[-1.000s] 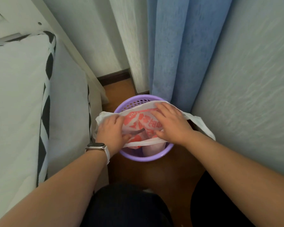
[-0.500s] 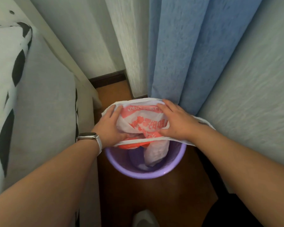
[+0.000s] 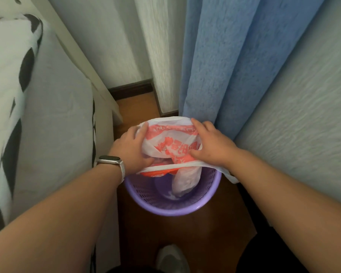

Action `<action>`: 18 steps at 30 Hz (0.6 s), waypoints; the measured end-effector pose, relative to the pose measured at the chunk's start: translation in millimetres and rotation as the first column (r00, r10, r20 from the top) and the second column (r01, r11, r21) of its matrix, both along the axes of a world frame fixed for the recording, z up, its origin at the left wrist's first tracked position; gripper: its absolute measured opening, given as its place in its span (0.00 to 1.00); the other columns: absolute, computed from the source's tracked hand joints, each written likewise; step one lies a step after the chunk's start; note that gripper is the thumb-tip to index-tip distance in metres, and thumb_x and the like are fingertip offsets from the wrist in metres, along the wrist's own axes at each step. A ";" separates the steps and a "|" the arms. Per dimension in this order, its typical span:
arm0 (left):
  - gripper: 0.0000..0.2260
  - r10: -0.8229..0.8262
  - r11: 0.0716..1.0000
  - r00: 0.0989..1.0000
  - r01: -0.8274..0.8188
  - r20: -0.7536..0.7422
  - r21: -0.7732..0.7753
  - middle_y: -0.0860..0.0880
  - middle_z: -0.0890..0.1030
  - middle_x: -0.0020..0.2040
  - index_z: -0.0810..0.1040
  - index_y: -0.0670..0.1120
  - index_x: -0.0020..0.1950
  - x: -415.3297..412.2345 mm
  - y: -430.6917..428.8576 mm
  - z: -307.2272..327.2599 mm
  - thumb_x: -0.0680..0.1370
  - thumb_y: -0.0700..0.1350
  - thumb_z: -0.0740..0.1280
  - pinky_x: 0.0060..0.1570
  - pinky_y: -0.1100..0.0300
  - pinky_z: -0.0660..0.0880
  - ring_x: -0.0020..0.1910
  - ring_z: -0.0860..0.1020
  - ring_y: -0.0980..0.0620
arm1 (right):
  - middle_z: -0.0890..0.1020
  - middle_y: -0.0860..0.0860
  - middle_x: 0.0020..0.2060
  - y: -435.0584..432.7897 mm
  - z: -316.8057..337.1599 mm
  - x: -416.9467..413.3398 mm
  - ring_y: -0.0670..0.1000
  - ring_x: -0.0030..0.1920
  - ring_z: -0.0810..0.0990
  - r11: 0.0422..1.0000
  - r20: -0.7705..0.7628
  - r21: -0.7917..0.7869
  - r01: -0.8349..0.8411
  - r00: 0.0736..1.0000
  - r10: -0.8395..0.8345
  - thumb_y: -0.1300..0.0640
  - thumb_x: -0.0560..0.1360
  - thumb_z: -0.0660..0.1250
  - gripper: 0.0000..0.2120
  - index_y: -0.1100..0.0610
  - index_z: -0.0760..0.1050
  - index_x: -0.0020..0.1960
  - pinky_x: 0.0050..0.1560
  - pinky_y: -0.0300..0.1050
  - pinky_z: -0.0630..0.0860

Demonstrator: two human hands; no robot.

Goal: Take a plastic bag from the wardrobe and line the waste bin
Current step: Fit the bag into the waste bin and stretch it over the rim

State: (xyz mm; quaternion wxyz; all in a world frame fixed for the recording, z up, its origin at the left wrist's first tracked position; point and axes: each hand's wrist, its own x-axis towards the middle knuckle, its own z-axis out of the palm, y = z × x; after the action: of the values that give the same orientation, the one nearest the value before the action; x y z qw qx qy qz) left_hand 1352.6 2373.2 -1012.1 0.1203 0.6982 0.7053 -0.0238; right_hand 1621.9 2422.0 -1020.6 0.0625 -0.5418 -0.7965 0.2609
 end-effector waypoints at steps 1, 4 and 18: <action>0.49 -0.052 0.997 0.996 0.055 -0.067 0.050 0.46 0.59 0.77 0.44 0.58 0.78 2.8 -4.2 3.9 0.62 0.75 0.60 0.67 0.46 0.68 0.72 0.65 0.43 | 0.62 0.51 0.67 -4.0 3.0 0.1 0.56 0.64 0.69 0.998 0.032 0.056 -0.015 0.999 0.014 0.38 0.67 0.68 0.44 0.44 0.48 0.75 0.59 0.56 0.73; 0.49 -0.216 0.973 0.963 0.225 -0.161 0.043 0.43 0.56 0.79 0.51 0.56 0.79 9.5 -18.4 21.5 0.62 0.78 0.51 0.74 0.44 0.56 0.77 0.55 0.41 | 0.63 0.53 0.69 -24.1 11.6 0.8 0.58 0.68 0.63 0.966 0.097 0.239 -0.096 0.993 0.075 0.39 0.66 0.67 0.41 0.47 0.56 0.74 0.64 0.56 0.68; 0.51 -0.287 0.919 0.952 0.242 -0.108 -0.311 0.50 0.42 0.81 0.45 0.62 0.77 20.1 -84.2 32.4 0.60 0.82 0.55 0.75 0.43 0.41 0.79 0.40 0.46 | 0.46 0.44 0.77 -75.0 11.2 42.8 0.53 0.76 0.43 0.983 0.097 -0.051 -0.176 0.979 0.181 0.29 0.62 0.58 0.38 0.38 0.61 0.70 0.74 0.61 0.54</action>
State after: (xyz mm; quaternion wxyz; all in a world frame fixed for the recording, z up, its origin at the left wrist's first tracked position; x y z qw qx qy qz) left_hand 1372.7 2289.0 -979.8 0.1645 0.7577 0.5999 -0.1974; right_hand 1664.7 2346.9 -1009.4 -0.0131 -0.4819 -0.8385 0.2540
